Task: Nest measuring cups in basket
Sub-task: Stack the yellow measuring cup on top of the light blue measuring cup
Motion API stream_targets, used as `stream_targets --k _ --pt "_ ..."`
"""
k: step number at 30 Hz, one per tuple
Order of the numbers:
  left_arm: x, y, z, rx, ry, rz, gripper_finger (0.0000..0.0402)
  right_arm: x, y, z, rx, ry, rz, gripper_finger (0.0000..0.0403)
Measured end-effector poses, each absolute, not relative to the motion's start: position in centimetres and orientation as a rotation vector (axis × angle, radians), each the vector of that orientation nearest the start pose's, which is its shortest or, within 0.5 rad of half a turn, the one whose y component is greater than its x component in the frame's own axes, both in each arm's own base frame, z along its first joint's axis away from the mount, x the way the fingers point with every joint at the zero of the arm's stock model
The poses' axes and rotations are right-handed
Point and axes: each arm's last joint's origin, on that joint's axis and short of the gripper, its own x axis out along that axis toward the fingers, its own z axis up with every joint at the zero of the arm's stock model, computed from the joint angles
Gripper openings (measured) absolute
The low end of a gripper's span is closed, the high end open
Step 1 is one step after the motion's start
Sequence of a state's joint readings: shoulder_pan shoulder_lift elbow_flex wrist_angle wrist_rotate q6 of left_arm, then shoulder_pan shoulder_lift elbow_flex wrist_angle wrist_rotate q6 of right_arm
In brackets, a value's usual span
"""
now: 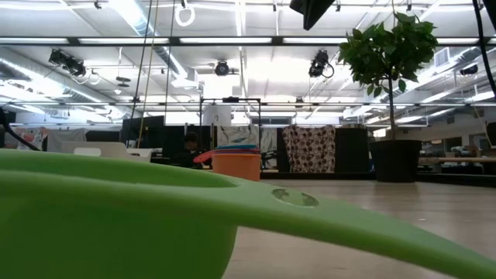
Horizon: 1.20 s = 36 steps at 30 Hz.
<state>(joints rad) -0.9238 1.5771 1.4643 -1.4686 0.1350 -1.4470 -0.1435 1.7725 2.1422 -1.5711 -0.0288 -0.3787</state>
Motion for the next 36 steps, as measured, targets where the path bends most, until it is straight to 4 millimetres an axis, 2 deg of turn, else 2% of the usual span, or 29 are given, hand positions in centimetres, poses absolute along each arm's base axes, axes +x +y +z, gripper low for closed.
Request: stream_targets --k 6,11,16,21,27,36 --pt "14.9 -25.3 27.9 -0.38 1.685 0.381 0.0157 31.2 -4.1 41.7 -0.183 1.186 0.162 0.0049" --pt "14.1 -27.9 26.0 -0.419 1.682 0.405 0.0157 31.3 -3.5 41.7 -0.169 1.175 0.206 0.0049" --pt "14.3 -29.5 23.3 -0.442 1.643 0.565 0.0157 31.3 -3.1 41.7 -0.101 1.173 0.205 0.0049" --pt "15.2 -30.3 20.4 -0.415 1.666 0.677 0.0157 31.3 -3.0 41.7 -0.076 1.166 0.232 0.0049" --pt "16.7 -30.6 17.6 -0.333 1.698 0.663 0.0157 31.3 -3.0 41.7 -0.058 1.168 0.222 0.0049" --pt "17.3 -29.9 17.2 -0.255 1.729 0.674 0.0157 31.3 -3.0 41.7 -0.03 1.171 0.204 0.0049"
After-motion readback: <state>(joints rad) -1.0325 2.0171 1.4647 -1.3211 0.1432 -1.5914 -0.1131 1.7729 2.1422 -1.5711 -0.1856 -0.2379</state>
